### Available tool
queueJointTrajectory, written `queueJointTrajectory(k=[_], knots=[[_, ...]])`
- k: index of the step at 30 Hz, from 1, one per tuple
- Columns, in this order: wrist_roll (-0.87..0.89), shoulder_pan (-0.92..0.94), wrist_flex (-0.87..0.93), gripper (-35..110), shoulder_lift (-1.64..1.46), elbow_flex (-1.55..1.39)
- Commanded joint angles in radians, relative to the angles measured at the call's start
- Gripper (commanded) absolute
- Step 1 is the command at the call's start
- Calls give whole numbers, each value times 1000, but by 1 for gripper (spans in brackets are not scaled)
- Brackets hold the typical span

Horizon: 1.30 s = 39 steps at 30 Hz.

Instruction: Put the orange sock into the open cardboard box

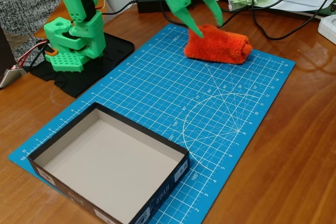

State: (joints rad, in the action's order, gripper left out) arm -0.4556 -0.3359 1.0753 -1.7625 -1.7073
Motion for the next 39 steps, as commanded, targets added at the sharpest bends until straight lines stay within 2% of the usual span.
queueJointTrajectory(k=[1,3,6,11,13,16,22,29,35,39], knots=[[-189,-49,-17,17,-17,-28],[-348,-69,-18,33,-8,-75],[-433,-74,-55,29,17,-114],[-396,-72,-153,15,61,-114],[-267,-63,-298,10,69,-132],[-218,-67,-463,4,84,-146],[-201,-77,-359,2,100,-106],[-345,-75,-339,30,77,-179],[-543,-92,-371,35,94,-265],[-571,-106,-459,38,114,-308]])
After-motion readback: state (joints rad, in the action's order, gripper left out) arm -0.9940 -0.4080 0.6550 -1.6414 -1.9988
